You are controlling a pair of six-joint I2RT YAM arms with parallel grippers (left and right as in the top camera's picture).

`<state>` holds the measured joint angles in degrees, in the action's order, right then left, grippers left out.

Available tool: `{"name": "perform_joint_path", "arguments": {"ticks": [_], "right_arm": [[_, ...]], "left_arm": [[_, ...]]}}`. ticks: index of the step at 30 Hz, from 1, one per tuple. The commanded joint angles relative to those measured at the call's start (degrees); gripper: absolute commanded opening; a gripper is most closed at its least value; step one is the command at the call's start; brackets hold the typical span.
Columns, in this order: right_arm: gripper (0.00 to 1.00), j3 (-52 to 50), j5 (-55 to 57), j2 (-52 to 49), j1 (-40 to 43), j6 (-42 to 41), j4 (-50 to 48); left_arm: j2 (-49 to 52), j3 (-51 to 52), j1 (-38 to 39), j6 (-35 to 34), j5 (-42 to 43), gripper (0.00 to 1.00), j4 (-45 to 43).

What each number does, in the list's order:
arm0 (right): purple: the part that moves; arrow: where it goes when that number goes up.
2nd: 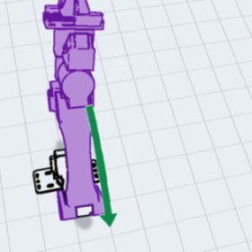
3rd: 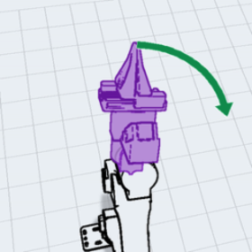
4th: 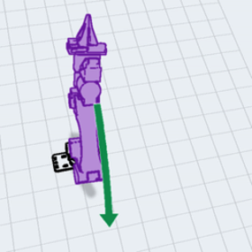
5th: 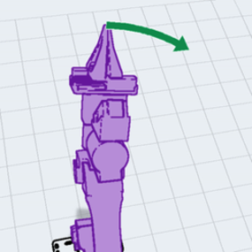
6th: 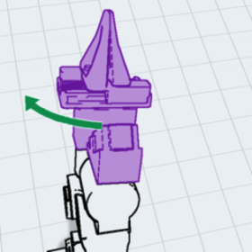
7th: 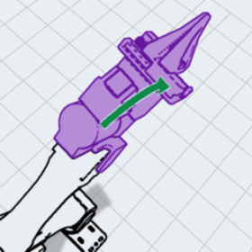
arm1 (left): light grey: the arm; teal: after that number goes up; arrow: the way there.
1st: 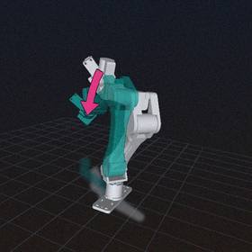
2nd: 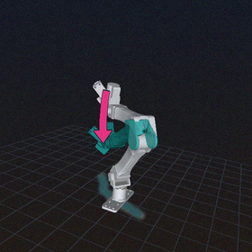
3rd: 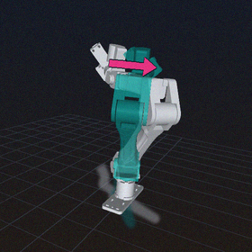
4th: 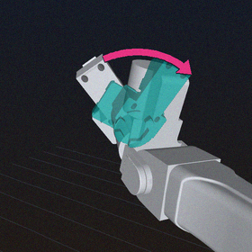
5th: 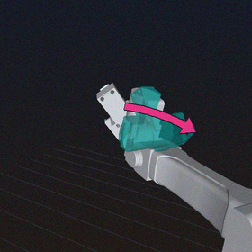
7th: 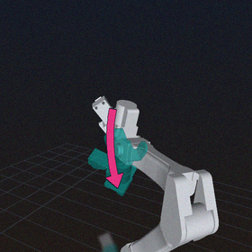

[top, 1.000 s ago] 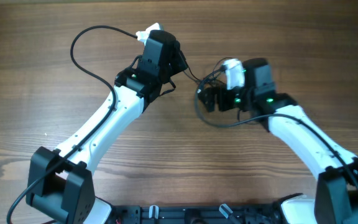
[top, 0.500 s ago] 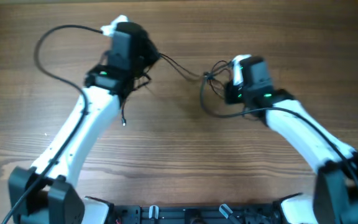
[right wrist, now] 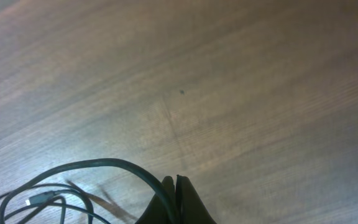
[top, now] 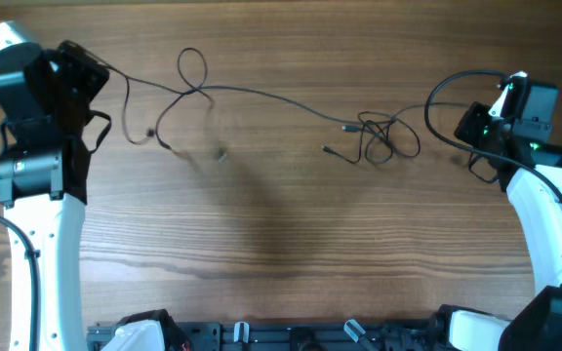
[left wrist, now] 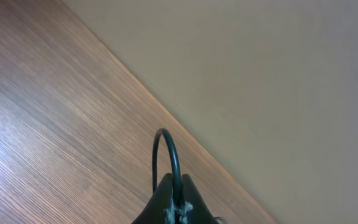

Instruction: Untangle cables

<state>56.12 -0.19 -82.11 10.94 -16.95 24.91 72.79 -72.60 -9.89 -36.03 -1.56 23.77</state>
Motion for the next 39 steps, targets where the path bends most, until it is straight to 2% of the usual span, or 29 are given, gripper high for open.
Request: {"name": "perform_joint_path", "arguments": {"ticks": [1,3,4,5,6,7,8,11,13,14,16,20,23,30,33,35,36,37,39], "right_arm": [[0.14,-0.3,4.5,-2.6,0.1,-4.1,1.9],[0.36,-0.3,2.8,-3.4,0.1,-4.1,2.5],[0.49,-0.3,-0.9,-3.6,0.1,-4.0,2.6],[0.66,-0.3,-5.3,-3.7,-0.1,-4.0,2.4],[0.84,-0.3,-8.9,-3.8,-0.3,-4.0,1.8],[0.91,-0.4,-10.9,-4.0,-0.5,-4.0,1.2],[0.99,-0.4,-11.8,-4.0,-0.9,-4.0,0.6],[1.00,-0.4,-12.0,-4.0,-2.3,-4.2,-0.3],[1.00,-0.4,-12.0,-4.0,-2.9,-4.1,-0.1],[1.00,-0.4,-12.0,-4.0,-3.1,-4.1,0.1],[1.00,-0.4,-12.0,-4.0,-3.3,-4.1,0.0],[1.00,-0.4,-12.0,-4.0,-3.3,-4.1,0.3],[1.00,-0.4,-12.0,-4.0,-3.3,-4.1,1.2],[1.00,-0.4,-12.0,-4.0,-3.3,-4.1,1.8],[1.00,-0.4,-12.0,-4.0,-3.3,-4.1,2.2],[1.00,-0.4,-12.0,-4.0,-3.3,-4.1,2.4],[1.00,-0.4,-12.1,-4.0,-3.3,-4.2,2.6],[1.00,-0.4,-12.9,-4.0,-3.3,-4.2,2.6],[1.00,-0.8,-15.0,-4.0,-3.3,-4.2,2.3]], "left_arm": [[-1.3,-0.2,-3.3,2.9,0.6,0.04,-0.7],[-1.2,-0.2,-4.7,1.9,1.6,0.04,0.6],[-1.1,-0.2,-5.0,0.2,3.8,0.12,1.9],[-0.7,-0.2,-4.9,-1.0,6.9,0.32,2.7],[0.1,-0.2,-4.2,-1.1,12.3,0.74,3.3],[0.8,-0.2,-3.5,-1.1,16.2,1.00,3.5],[1.9,-0.2,-2.3,-1.1,21.3,1.00,3.4],[5.7,-0.2,2.6,-1.1,32.0,1.00,3.0],[8.8,-0.2,7.0,-1.1,35.0,1.00,2.6],[10.6,-0.2,9.7,-3.3,35.0,1.00,2.7],[14.5,-0.2,15.2,-13.7,34.7,1.00,3.1],[21.7,-0.2,24.7,-43.5,31.8,1.00,4.3],[27.9,-0.2,33.1,-63.8,24.2,1.00,2.5],[37.0,-0.2,44.5,-75.0,22.0,0.96,-13.1],[39.7,-0.2,47.2,-77.6,17.4,0.75,-13.3],[40.6,-0.2,47.5,-76.3,12.9,0.47,-13.0],[40.6,-0.2,47.5,-74.6,10.5,0.23,-12.3],[40.6,-0.2,47.3,-72.3,8.7,0.04,-12.4],[40.4,-0.2,46.6,-66.6,7.9,0.04,-13.2]]}}
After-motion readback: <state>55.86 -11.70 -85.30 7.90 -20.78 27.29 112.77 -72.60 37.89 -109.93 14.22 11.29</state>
